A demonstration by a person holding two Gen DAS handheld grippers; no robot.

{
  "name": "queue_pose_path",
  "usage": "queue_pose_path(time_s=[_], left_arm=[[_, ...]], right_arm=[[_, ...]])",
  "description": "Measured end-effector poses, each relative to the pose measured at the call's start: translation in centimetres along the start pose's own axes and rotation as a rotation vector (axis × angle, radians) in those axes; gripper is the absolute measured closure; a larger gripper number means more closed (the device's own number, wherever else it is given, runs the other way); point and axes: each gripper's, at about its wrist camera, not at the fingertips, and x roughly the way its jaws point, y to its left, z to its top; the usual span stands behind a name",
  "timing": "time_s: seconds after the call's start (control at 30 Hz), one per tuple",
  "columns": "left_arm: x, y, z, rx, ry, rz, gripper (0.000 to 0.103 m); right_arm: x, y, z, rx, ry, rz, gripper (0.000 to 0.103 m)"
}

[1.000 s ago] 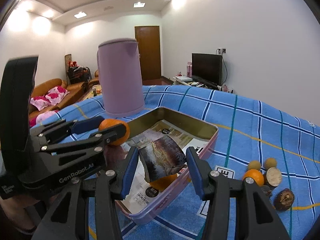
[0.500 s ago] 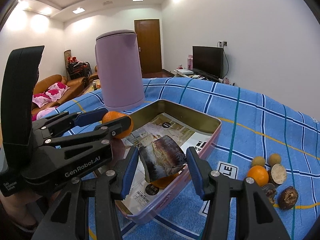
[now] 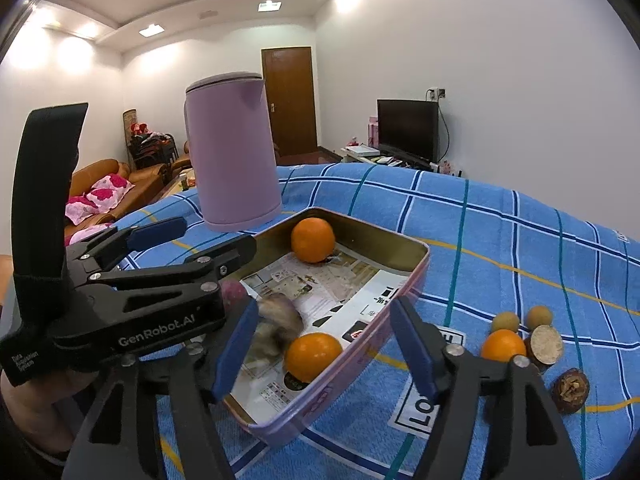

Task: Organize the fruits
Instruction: 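Move both tools away from the tin toward the fruit pile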

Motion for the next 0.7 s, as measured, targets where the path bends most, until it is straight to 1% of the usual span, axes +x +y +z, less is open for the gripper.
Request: queue_pose_path(time_s=[0.03, 0.37, 0.53, 0.7], left_arm=[[-0.2, -0.1, 0.0, 0.003, -0.005, 0.003, 0.013], [-0.7, -1.2, 0.3, 0.020, 0.004, -0.009, 0.013], [-0.9, -2.0, 0.6, 0.026, 0.021, -0.011, 0.011], [-1.8, -3.1, 1.4, 0.029, 0.021, -0.042, 0.010]], right_arm=[[-0.1, -0.1, 0.0, 0.003, -0.003, -0.001, 0.030], [-1.3, -1.1, -0.2, 0.018, 0.010, -0.030, 0.030], [-2.3, -2.0, -0.1, 0.024, 0.009, -0.053, 0.030], [-3.8, -3.8, 0.2, 0.027, 0.005, -0.088, 0.030]])
